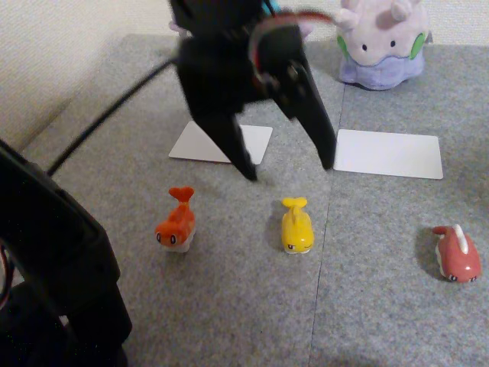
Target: Wooper wants to eat egg sudhi, and Goomy wants to eat shrimp sushi
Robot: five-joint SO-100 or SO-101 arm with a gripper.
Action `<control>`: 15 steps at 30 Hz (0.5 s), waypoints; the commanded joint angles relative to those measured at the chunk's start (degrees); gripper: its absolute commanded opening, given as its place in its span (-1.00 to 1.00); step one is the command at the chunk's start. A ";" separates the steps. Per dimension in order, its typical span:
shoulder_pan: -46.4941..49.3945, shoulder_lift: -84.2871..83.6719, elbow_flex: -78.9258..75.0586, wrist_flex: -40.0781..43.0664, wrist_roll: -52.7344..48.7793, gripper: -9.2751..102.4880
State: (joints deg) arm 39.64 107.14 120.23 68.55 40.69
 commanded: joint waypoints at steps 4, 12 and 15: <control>1.85 -11.95 -2.29 -4.66 -1.93 -0.37; 2.90 -14.24 -2.29 -9.49 -1.32 -0.37; 3.25 -14.24 -2.29 -9.67 -1.32 -0.42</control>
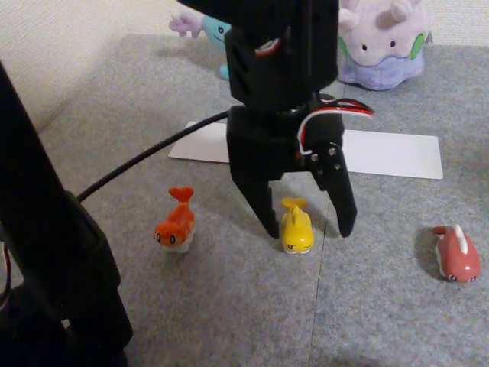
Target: Wooper wants to eat egg sudhi, and Goomy wants to eat shrimp sushi
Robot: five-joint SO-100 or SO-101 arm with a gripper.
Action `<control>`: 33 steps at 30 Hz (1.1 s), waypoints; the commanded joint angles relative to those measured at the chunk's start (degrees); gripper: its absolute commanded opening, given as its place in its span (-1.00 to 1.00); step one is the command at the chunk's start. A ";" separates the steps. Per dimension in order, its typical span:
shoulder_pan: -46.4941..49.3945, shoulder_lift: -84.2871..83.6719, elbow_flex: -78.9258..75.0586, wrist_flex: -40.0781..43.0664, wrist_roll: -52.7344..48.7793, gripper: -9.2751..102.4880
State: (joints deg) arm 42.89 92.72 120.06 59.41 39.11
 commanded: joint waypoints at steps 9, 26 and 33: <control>0.09 -5.36 -2.11 -3.25 0.79 -0.64; -14.59 8.70 -3.69 5.01 17.31 -0.82; -29.53 13.18 -16.08 10.37 32.43 -0.79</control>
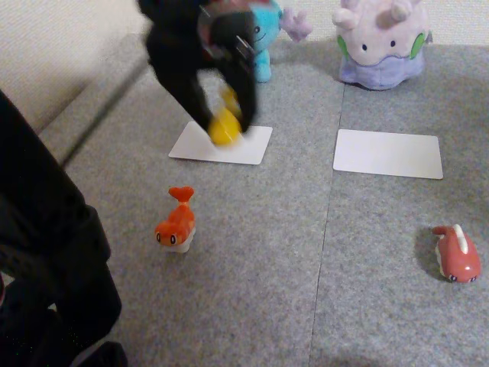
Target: Wooper wants to eat egg sudhi, and Goomy wants to eat shrimp sushi
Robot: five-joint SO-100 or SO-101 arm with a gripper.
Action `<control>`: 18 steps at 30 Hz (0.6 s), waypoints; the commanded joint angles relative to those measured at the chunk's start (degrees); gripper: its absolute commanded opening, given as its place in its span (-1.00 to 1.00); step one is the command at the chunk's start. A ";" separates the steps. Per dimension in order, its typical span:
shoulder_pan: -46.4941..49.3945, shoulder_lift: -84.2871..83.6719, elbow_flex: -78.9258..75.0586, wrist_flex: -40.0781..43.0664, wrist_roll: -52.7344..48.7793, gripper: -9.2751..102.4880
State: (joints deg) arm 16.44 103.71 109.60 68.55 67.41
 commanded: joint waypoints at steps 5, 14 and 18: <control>-4.39 -7.21 -17.93 2.37 8.35 -0.79; -4.92 -28.12 -31.03 1.58 12.48 -0.79; -6.94 -31.29 -31.82 0.09 15.29 -0.79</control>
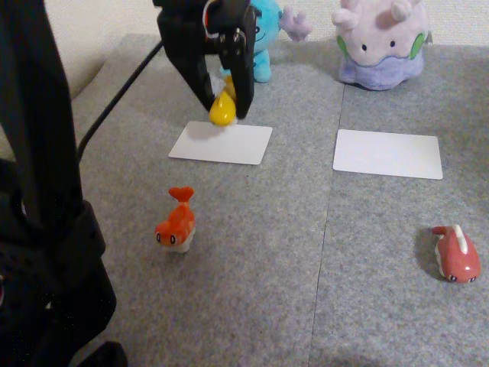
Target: Wooper wants to eat egg sudhi, and Goomy wants to eat shrimp sushi
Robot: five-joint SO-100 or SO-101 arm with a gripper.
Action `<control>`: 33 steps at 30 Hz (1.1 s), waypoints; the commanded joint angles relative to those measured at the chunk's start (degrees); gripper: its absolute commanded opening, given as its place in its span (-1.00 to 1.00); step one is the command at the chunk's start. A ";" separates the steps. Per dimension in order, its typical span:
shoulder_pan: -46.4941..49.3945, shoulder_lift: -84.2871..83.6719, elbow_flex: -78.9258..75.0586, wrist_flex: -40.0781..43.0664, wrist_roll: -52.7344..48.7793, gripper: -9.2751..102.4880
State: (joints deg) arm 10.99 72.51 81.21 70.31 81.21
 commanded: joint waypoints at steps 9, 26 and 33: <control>-5.19 -6.15 -3.43 -4.92 5.98 -0.79; -3.52 -7.12 -3.43 -5.19 5.98 -0.23; -3.60 1.49 -3.43 -3.16 5.98 -0.10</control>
State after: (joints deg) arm 6.77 66.45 80.07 66.36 86.75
